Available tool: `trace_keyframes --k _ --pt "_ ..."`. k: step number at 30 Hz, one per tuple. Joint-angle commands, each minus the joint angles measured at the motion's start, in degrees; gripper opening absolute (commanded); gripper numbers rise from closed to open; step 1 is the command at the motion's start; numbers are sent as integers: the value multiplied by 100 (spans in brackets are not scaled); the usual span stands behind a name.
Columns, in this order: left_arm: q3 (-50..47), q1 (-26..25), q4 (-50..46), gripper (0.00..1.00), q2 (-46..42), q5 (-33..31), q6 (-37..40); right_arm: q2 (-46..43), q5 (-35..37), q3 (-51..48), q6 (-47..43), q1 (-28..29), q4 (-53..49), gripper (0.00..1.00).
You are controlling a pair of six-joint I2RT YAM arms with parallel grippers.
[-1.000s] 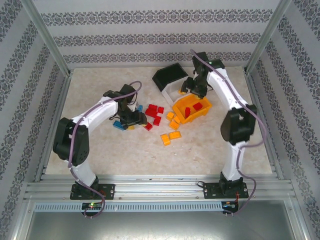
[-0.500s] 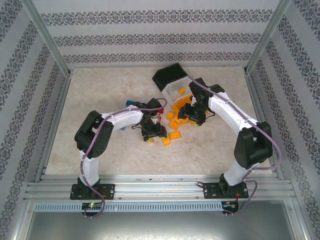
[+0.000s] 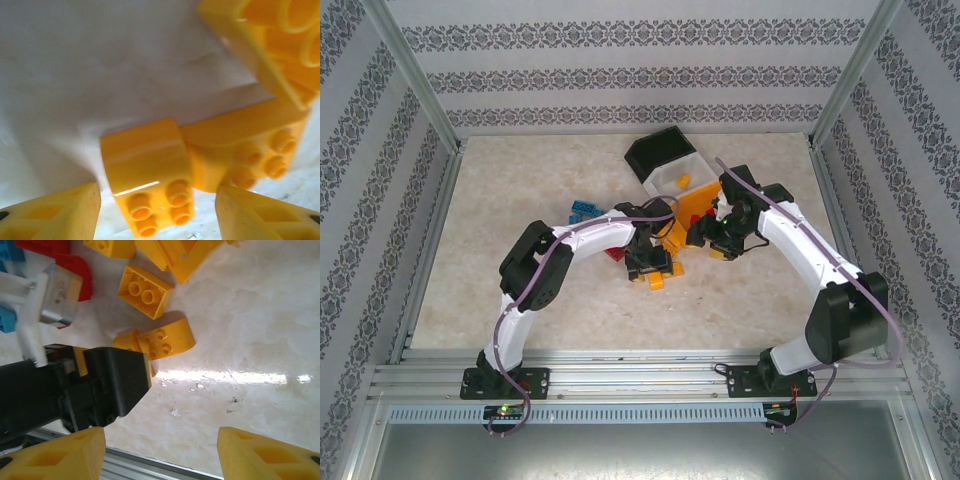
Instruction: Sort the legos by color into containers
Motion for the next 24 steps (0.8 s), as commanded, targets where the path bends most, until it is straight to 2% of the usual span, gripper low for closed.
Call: trace_keyframes --k 1,8,14,22,24 --pt "-16 50 -692 60 82 -424 367 -289 32 -187 321 197 94 61" --pt "-211 129 -742 53 125 -555 1052 -671 578 -539 1127 792 375 60" --pt "-698 269 -648 52 -331 -531 1254 -683 756 -588 1333 950 393 60" --pt "-1255 416 -234 69 -844 -354 1259 -182 726 -275 1017 959 311 60" --pt "-1336 416 -81 71 -959 -247 1206 -120 769 -224 957 973 286 60"
